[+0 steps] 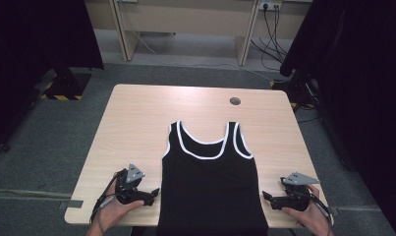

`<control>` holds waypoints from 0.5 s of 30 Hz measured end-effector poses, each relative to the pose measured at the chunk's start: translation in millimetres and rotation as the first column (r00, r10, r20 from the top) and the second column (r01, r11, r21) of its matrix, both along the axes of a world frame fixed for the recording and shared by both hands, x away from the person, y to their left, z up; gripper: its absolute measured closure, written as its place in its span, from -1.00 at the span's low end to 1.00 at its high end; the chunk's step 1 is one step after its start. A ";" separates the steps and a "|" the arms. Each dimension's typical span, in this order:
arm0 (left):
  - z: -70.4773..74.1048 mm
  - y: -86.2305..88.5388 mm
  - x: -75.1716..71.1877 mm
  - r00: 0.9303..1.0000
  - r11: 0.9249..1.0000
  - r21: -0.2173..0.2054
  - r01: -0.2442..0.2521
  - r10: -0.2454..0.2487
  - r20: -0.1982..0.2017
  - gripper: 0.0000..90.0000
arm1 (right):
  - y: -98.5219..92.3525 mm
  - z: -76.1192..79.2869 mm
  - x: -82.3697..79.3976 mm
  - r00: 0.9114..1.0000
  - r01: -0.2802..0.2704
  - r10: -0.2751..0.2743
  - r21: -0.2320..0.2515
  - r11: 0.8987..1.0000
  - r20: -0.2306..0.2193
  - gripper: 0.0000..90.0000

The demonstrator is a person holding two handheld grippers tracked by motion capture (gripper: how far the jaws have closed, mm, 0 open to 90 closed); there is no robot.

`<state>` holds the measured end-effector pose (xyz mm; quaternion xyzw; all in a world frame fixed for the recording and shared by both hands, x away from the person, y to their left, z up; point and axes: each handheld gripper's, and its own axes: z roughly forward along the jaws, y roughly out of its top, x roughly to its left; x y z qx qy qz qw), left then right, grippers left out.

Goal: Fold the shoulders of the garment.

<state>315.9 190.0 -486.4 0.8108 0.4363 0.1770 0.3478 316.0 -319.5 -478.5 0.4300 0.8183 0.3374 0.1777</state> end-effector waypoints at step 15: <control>0.3 -1.1 1.7 1.000 1.000 -0.004 0.007 -0.007 0.000 -1.00 | -0.2 0.0 0.3 1.000 -0.003 0.003 -0.001 1.000 0.001 -0.78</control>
